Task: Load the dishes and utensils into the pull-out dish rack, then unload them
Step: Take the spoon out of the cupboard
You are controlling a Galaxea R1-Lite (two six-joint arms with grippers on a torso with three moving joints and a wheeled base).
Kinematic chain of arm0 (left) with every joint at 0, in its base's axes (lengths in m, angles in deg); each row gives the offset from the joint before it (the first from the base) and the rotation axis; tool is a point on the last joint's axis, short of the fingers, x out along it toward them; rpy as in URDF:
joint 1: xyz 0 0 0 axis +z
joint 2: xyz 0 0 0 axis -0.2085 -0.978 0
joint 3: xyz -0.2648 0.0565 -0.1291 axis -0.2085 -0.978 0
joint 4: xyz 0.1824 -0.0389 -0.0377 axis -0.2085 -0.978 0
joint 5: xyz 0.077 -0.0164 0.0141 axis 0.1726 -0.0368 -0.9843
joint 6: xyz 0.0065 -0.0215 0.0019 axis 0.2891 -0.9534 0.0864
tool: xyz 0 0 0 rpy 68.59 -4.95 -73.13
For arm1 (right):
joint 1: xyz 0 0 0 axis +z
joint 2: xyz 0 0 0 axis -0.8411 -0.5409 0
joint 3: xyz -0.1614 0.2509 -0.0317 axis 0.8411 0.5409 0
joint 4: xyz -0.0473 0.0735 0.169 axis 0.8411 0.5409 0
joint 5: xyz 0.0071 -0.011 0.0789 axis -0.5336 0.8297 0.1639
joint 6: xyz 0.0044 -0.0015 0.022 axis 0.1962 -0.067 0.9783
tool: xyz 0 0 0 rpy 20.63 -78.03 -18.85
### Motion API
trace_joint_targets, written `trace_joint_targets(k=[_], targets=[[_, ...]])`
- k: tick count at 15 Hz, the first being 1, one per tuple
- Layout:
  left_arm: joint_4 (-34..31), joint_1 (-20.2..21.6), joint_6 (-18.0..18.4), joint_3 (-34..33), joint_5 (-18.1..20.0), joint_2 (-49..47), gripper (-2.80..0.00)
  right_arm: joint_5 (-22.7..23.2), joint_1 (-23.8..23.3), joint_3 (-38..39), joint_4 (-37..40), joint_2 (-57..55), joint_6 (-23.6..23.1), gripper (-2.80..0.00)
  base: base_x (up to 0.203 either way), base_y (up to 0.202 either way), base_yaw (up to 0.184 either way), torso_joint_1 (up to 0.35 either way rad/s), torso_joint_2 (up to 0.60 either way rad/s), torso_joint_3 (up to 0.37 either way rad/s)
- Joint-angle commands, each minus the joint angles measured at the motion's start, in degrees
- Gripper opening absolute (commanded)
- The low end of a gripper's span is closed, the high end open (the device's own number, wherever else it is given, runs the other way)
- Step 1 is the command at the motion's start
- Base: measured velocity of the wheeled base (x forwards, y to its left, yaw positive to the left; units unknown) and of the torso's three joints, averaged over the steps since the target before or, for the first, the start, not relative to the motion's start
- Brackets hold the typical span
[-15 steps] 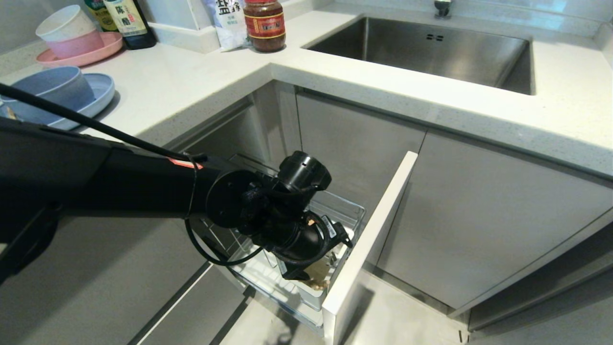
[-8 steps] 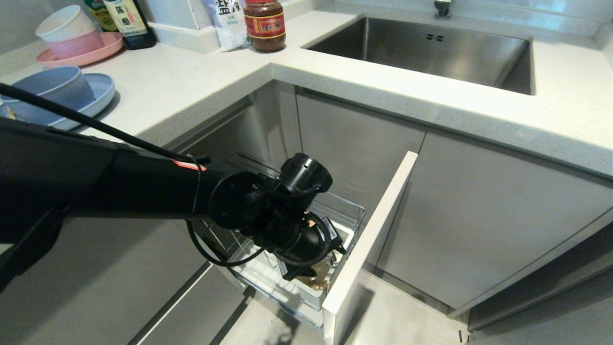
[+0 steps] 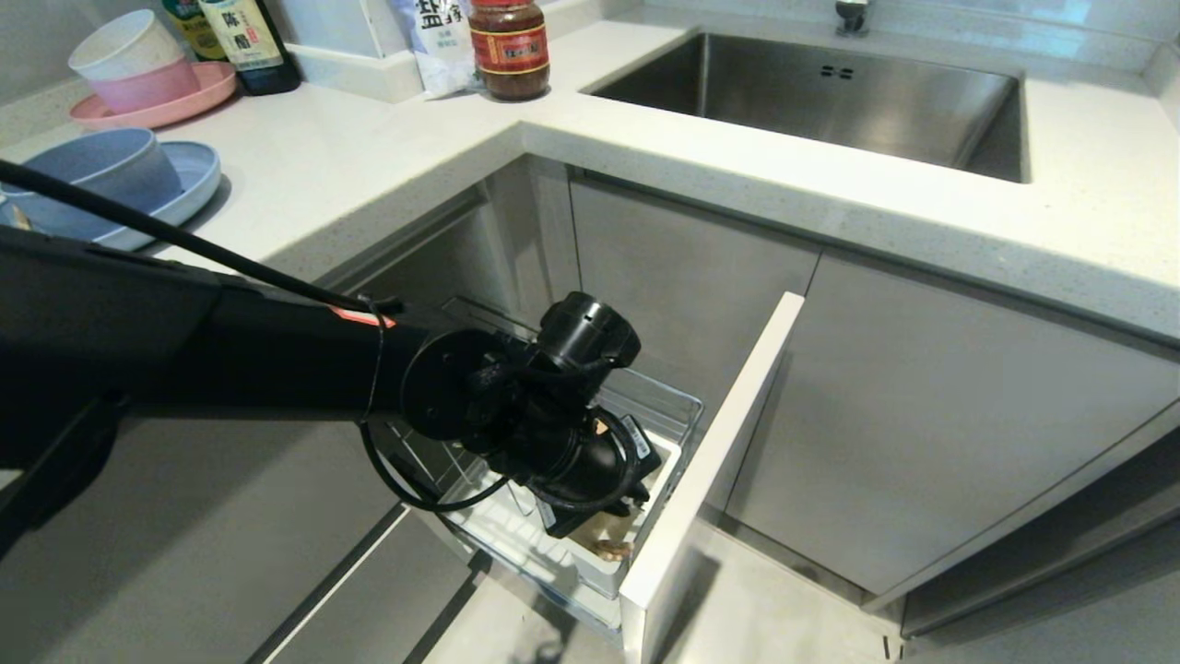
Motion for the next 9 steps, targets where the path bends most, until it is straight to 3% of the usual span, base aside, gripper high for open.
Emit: trace_joint_targets(k=[1,9], targets=[[-0.21,-0.01,-0.39,-0.01,-0.01,-0.09,-2.80,-0.02,0.02,0.09,-0.01,0.21,0.03,-2.80,0.000,0.000,0.000,0.000,0.00,0.000],[-0.30,0.15,-0.39,0.17,-0.15,3.32,-2.80,-0.02,0.02,0.09,-0.01,0.21,-0.02,-2.80,0.000,0.000,0.000,0.000,0.00,0.000]])
